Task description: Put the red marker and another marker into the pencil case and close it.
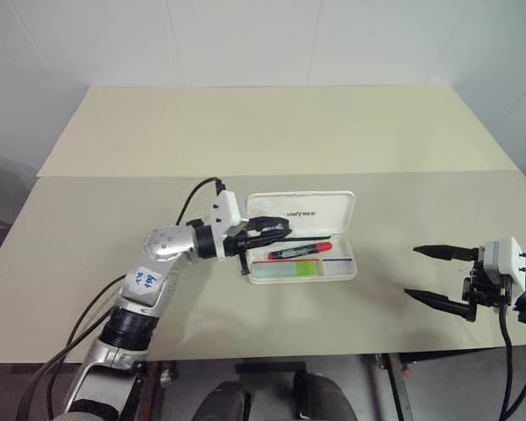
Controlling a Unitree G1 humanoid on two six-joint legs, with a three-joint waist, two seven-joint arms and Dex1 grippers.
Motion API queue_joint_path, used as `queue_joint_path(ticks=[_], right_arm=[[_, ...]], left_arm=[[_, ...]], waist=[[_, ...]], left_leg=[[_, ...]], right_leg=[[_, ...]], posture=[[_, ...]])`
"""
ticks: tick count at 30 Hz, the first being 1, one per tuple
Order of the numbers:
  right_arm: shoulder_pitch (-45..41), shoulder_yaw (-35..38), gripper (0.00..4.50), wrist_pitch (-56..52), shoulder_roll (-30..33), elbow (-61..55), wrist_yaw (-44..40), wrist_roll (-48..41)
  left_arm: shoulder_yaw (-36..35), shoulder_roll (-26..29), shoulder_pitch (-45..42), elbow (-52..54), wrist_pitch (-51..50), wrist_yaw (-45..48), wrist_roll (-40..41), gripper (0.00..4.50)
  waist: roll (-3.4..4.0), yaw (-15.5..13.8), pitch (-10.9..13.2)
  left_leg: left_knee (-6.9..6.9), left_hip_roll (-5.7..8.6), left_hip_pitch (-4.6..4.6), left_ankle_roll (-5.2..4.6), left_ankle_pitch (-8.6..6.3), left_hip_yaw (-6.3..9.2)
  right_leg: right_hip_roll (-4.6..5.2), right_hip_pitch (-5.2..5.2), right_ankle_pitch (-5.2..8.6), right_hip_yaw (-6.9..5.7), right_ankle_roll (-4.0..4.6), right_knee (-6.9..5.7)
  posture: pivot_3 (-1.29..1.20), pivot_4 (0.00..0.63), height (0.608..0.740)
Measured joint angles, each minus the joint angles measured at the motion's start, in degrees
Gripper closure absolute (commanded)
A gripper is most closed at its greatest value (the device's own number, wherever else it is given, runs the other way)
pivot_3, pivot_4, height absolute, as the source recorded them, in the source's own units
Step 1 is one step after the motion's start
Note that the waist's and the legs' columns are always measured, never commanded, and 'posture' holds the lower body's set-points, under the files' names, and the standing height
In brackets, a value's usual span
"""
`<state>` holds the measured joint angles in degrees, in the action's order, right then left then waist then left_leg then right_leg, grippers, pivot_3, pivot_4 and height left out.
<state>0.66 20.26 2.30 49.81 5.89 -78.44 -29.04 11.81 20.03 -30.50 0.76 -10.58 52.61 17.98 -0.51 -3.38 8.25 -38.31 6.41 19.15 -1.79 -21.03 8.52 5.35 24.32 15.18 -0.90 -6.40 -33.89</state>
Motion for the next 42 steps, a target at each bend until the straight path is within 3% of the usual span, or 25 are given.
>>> queue_joint_path(ticks=[21,32,42], right_arm=[[10.77,5.77,0.0,-2.9,-0.2,-12.57,5.64,-2.59],[12.12,7.35,0.0,-1.02,-1.59,-12.24,5.45,-2.84],[11.93,7.18,0.0,2.77,-3.0,-9.82,4.23,-2.37]], left_arm=[[8.87,-15.87,-11.28,-25.53,10.52,4.59,-8.94,4.11],[9.2,-17.84,-11.73,-32.5,12.8,5.3,-11.58,4.11],[7.06,-20.61,-11.79,-35.05,12.71,5.23,-11.46,0.79]], waist=[[-0.04,-0.38,0.0],[-0.06,-0.87,0.0],[-0.06,-1.05,0.0]], left_leg=[[-0.09,0.02,0.01,-0.01,0.01,-0.06],[-0.15,0.02,0.0,-0.02,0.01,-0.09],[-0.18,0.01,0.01,-0.02,0.01,-0.1]], right_leg=[[-0.01,-0.03,-0.05,0.02,-0.09,0.03],[-0.02,-0.04,-0.05,0.04,-0.1,0.02],[-0.02,-0.05,-0.06,0.04,-0.11,0.02]], posture=[[0.0,0.15,0.74],[0.0,0.15,0.74],[0.0,0.15,0.74]])
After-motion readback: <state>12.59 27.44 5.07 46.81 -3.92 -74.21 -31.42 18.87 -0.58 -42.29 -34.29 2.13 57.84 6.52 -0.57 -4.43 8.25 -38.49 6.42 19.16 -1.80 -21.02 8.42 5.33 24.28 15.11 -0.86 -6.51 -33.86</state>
